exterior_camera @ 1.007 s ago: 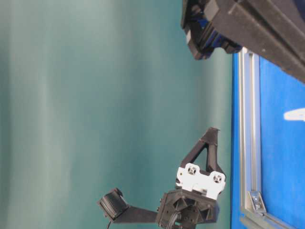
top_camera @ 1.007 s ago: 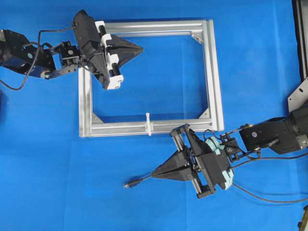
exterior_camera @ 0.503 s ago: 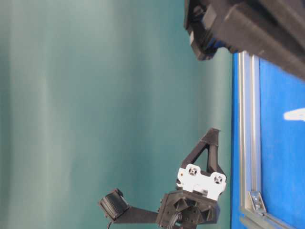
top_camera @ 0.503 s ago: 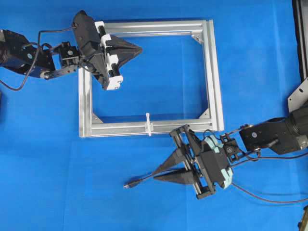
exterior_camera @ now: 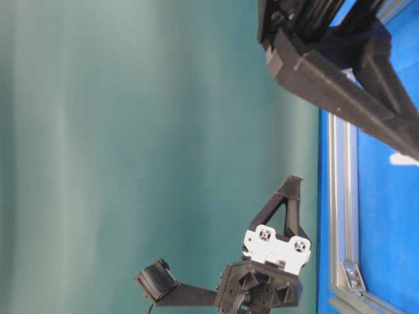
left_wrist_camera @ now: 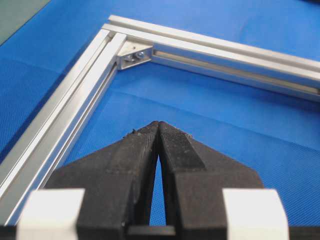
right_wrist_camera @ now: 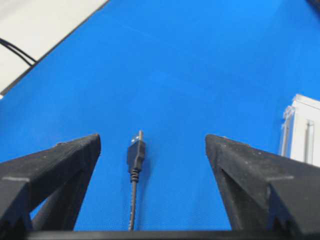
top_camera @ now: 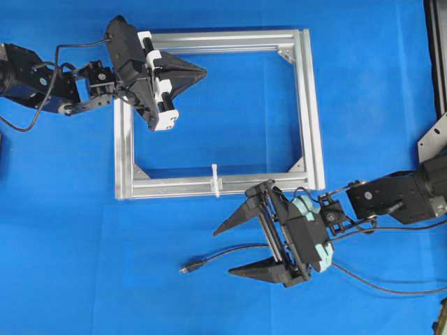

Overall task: Insert the wire through the string loop located in the center.
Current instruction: 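Lower the right gripper around the cable just behind the USB plug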

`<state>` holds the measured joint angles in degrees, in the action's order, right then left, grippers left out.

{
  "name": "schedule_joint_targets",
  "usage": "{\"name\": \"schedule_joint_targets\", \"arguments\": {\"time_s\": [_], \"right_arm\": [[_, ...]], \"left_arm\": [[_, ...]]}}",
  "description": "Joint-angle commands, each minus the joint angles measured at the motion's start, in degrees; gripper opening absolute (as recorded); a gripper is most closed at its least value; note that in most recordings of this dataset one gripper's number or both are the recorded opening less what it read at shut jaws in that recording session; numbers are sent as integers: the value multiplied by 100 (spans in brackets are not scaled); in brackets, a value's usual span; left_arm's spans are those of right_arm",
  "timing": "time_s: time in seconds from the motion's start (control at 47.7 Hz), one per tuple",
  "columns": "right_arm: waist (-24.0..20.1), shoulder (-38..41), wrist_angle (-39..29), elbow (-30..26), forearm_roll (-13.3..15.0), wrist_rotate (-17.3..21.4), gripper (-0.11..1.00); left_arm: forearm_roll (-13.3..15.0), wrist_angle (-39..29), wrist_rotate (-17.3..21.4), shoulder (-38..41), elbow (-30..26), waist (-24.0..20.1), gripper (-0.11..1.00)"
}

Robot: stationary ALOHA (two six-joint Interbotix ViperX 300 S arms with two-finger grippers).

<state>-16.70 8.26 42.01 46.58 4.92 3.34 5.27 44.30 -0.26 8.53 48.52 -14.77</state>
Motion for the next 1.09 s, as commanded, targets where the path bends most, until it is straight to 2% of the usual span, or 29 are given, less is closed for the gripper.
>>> {"name": "schedule_joint_targets", "arguments": {"time_s": [0.0, 0.294, 0.524, 1.07], "right_arm": [[-9, -70, -44, -141, -44, 0, 90], [-35, 554, -185, -334, -352, 70, 90], [-97, 958, -158, -396, -369, 439, 90], [-141, 1257, -237, -606, -554, 492, 90]], "left_arm": [[-18, 26, -9, -185, -44, -9, 0], [-9, 18, -9, -185, -9, -18, 0], [-9, -44, -9, -202, 18, -26, 0], [-9, -105, -26, -202, 35, -35, 0]]}}
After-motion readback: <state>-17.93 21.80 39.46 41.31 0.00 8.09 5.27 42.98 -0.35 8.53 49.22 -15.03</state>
